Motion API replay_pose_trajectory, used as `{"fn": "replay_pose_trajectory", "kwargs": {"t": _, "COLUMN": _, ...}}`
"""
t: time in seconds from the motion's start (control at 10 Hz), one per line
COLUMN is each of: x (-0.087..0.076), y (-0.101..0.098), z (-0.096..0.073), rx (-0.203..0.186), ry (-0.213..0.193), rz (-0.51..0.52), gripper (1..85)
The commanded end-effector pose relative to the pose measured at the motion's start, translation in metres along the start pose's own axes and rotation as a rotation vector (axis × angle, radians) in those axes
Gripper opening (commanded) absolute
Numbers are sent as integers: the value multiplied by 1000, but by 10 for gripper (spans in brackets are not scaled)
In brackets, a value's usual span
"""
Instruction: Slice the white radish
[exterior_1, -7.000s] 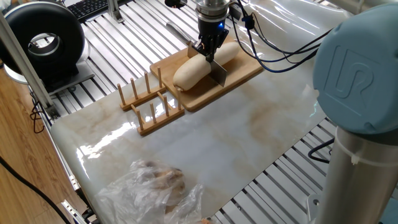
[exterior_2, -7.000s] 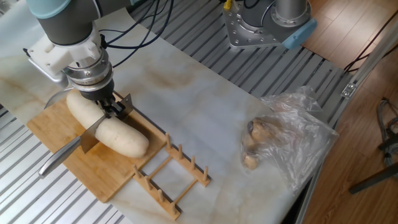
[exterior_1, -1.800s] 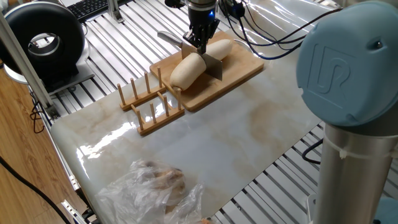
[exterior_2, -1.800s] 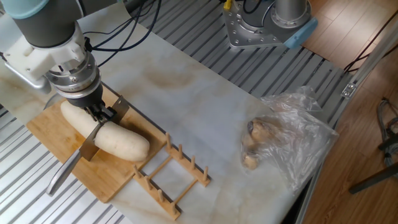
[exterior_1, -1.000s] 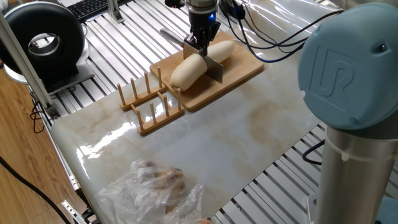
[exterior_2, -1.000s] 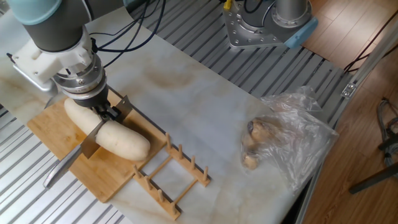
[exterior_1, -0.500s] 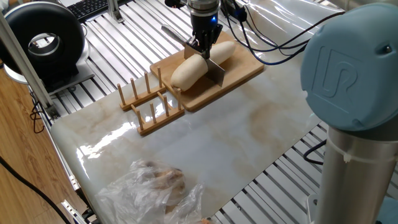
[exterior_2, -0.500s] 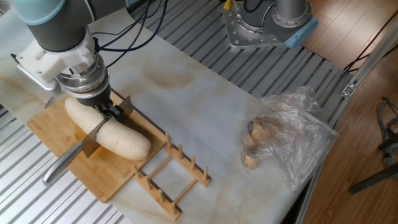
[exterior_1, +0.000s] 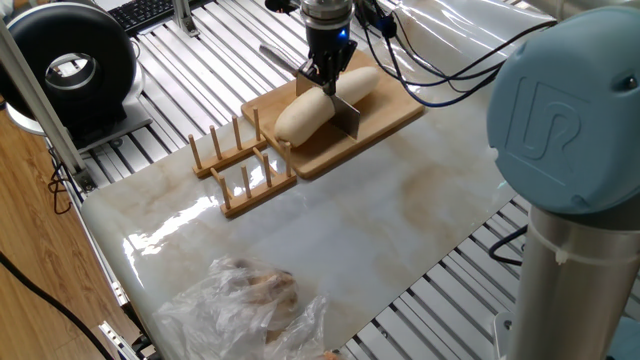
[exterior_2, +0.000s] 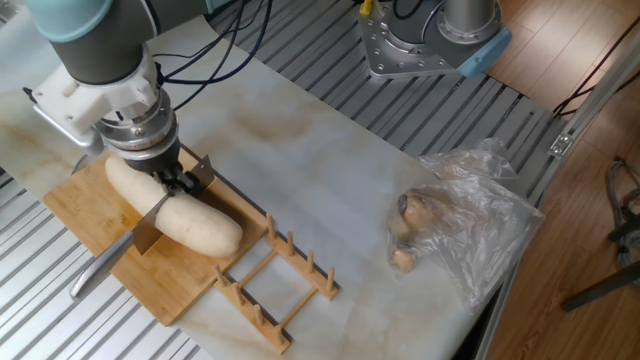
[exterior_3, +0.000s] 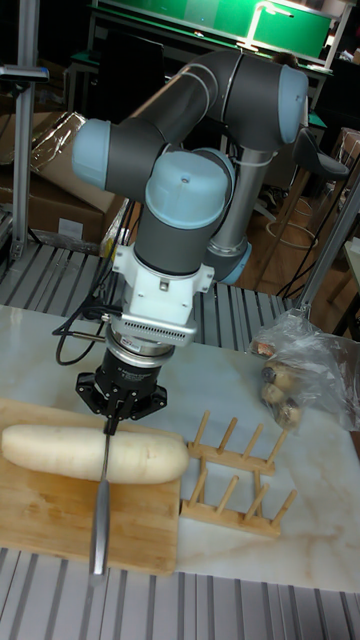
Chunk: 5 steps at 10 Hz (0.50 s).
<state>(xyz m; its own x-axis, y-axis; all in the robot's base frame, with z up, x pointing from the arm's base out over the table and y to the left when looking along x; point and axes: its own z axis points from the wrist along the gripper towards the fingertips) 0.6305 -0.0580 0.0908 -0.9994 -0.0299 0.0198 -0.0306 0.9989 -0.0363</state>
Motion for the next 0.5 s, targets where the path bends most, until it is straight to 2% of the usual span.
{"fn": "replay_pose_trajectory", "kwargs": {"t": 0.0, "x": 2, "y": 5, "z": -3, "rx": -13, "ry": 1, "rz": 7, "gripper": 13}}
{"fn": "replay_pose_trajectory", "kwargs": {"t": 0.4, "x": 1, "y": 10, "z": -2, "rx": -19, "ry": 3, "rz": 20, "gripper": 13}}
